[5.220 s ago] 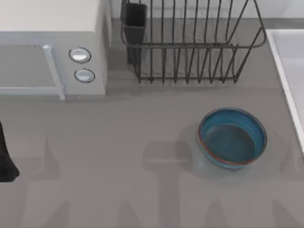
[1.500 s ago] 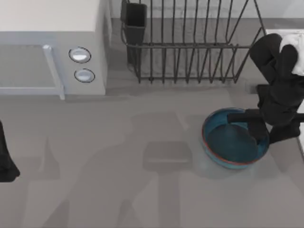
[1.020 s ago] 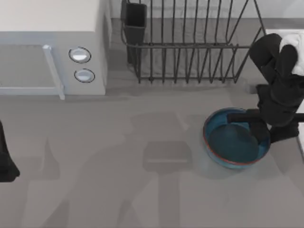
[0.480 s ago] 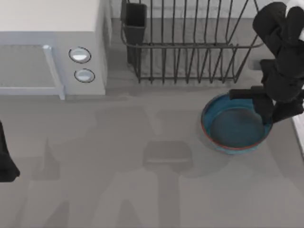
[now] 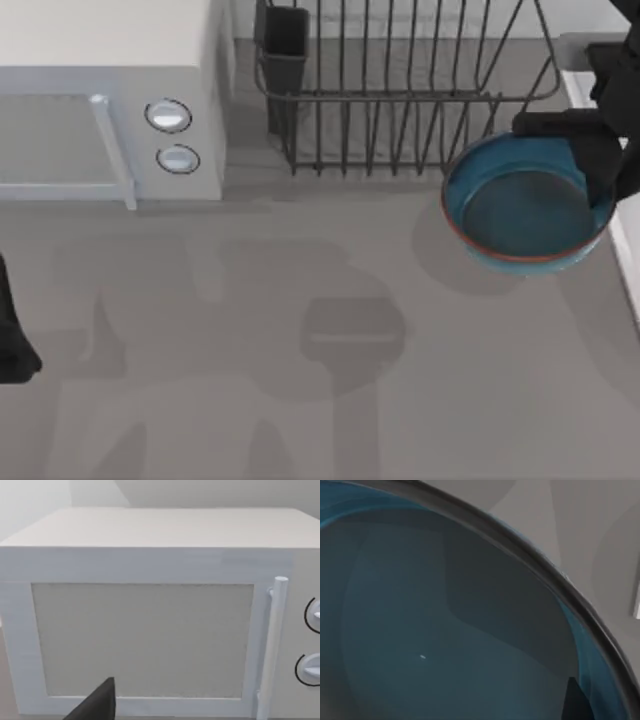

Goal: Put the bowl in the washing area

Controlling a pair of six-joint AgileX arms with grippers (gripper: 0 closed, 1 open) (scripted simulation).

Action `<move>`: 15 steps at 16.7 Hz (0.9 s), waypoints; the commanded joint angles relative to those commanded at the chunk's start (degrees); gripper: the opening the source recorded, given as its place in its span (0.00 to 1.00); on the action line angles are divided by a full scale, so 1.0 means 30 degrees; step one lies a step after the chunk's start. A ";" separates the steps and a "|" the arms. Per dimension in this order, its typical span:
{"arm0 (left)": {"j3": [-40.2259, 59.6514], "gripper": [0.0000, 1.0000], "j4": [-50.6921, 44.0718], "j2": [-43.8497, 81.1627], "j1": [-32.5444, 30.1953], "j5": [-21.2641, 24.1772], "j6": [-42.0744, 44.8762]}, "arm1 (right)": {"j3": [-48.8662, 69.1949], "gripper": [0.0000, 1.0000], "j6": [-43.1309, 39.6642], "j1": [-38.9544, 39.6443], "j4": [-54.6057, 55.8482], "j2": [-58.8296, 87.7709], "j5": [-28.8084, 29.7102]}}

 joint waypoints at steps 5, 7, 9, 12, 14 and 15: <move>0.0000 1.00 0.0000 0.0000 0.0000 0.0000 0.0000 | -0.0030 0.00 0.0024 0.0062 0.0034 0.0055 -0.0011; 0.0000 1.00 0.0000 0.0000 0.0000 0.0000 0.0000 | -0.0382 0.00 -0.0080 -0.0074 0.0601 -0.0063 -0.0267; 0.0000 1.00 0.0000 0.0000 0.0000 0.0000 0.0000 | -0.1219 0.00 -0.0291 -0.0442 0.1965 -0.0317 -0.0853; 0.0000 1.00 0.0000 0.0000 0.0000 0.0000 0.0000 | -0.3263 0.00 -0.0726 -0.1435 0.5502 -0.0833 -0.2163; 0.0000 1.00 0.0000 0.0000 0.0000 0.0000 0.0000 | -0.5117 0.00 -0.1075 -0.2379 0.8883 -0.1245 -0.3187; 0.0000 1.00 0.0000 0.0000 0.0000 0.0000 0.0000 | -0.6190 0.00 -0.1275 -0.2932 1.0868 -0.1479 -0.3716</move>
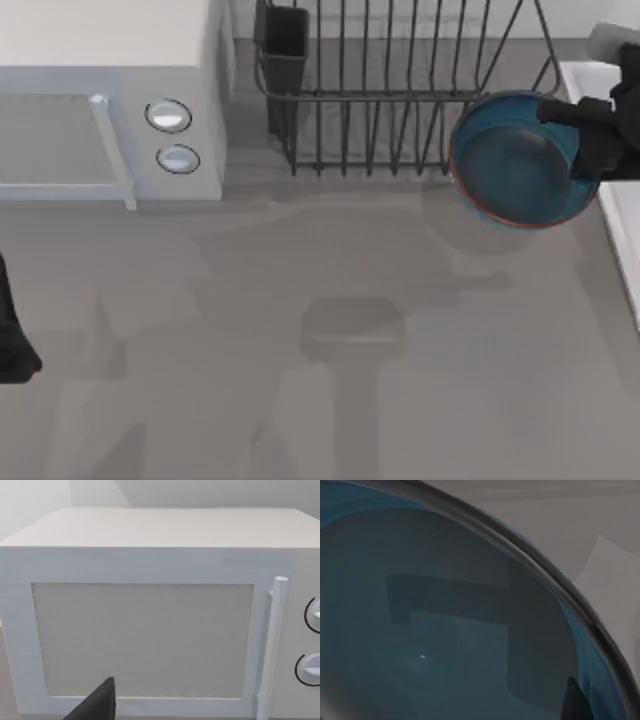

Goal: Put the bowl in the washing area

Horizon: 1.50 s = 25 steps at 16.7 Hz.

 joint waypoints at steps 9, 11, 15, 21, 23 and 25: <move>0.0000 1.00 0.0000 0.0000 0.0000 0.0000 0.0000 | -1.0477 0.00 -0.2333 -0.6436 2.0196 -0.2118 -0.4102; 0.0000 1.00 0.0000 0.0000 0.0000 0.0000 0.0000 | -1.2203 0.00 -0.2868 -0.7927 2.3821 -0.2710 -0.4708; 0.0000 1.00 0.0000 0.0000 0.0000 0.0000 0.0000 | -1.4557 0.00 -0.3757 -1.0563 2.9300 -0.4160 -0.5522; 0.0000 1.00 0.0000 0.0000 0.0000 0.0000 0.0000 | -1.5833 0.00 -0.4371 -1.2752 3.3719 -0.5898 -0.5893; 0.0000 1.00 0.0000 0.0000 0.0000 0.0000 0.0000 | -1.5856 0.00 -0.4387 -1.2825 3.3879 -0.5963 -0.5899; 0.0000 1.00 0.0000 0.0000 0.0000 0.0000 0.0000 | -1.5856 0.00 -0.4387 -1.2825 3.3879 -0.5963 -0.5899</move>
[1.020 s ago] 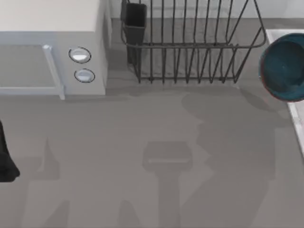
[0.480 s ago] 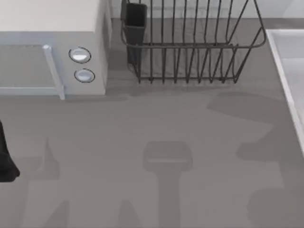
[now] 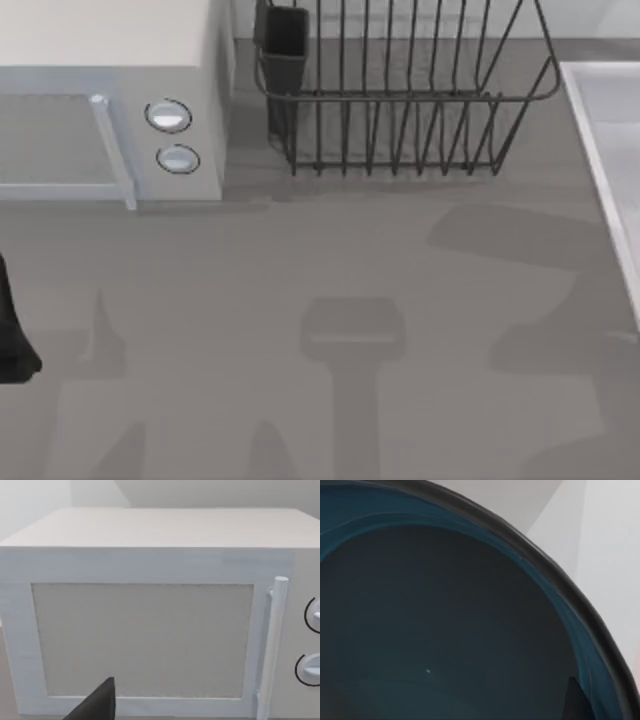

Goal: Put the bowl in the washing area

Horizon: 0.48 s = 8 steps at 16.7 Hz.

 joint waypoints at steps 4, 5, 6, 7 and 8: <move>0.0000 1.00 0.0000 0.0000 0.0000 0.0000 0.0000 | 0.0005 0.00 0.0026 0.0073 0.0668 0.0771 -0.0018; 0.0000 1.00 0.0000 0.0000 0.0000 0.0000 0.0000 | -0.0053 0.00 0.0028 0.0049 0.1310 0.1399 -0.0033; 0.0000 1.00 0.0000 0.0000 0.0000 0.0000 0.0000 | -0.0132 0.00 0.0027 0.0014 0.2150 0.2215 -0.0043; 0.0000 1.00 0.0000 0.0000 0.0000 0.0000 0.0000 | -0.0236 0.00 0.0023 -0.0030 0.3198 0.3193 -0.0047; 0.0000 1.00 0.0000 0.0000 0.0000 0.0000 0.0000 | -0.0363 0.00 0.0015 -0.0076 0.4404 0.4274 -0.0046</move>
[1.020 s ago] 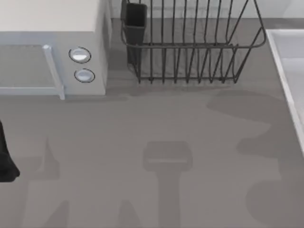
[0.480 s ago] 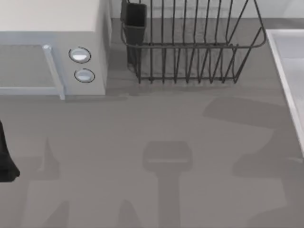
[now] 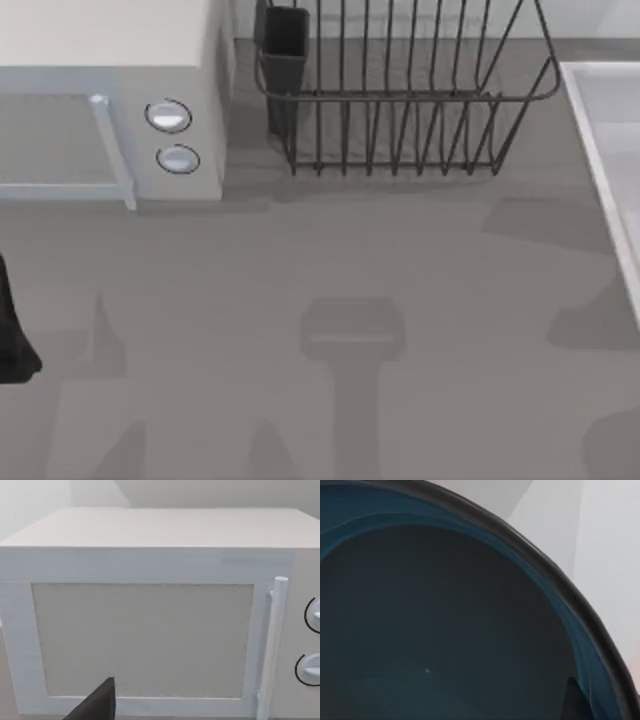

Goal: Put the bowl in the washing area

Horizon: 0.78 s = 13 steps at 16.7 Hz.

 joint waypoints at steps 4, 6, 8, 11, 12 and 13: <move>0.0000 1.00 0.0000 0.0000 0.0000 0.0000 0.0000 | -0.0745 0.00 -0.0071 -0.0079 0.5586 0.4644 0.0054; 0.0000 1.00 0.0000 0.0000 0.0000 0.0000 0.0000 | -0.1139 0.00 -0.0095 -0.0042 0.8125 0.6672 0.0108; 0.0000 1.00 0.0000 0.0000 0.0000 0.0000 0.0000 | -0.1444 0.00 -0.0098 0.0005 1.0029 0.8275 0.0168; 0.0000 1.00 0.0000 0.0000 0.0000 0.0000 0.0000 | -0.1664 0.00 -0.0087 0.0045 1.1365 0.9503 0.0221; 0.0000 1.00 0.0000 0.0000 0.0000 0.0000 0.0000 | -0.1672 0.00 -0.0086 0.0047 1.1413 0.9544 0.0223; 0.0000 1.00 0.0000 0.0000 0.0000 0.0000 0.0000 | -0.1672 0.00 -0.0086 0.0047 1.1413 0.9544 0.0223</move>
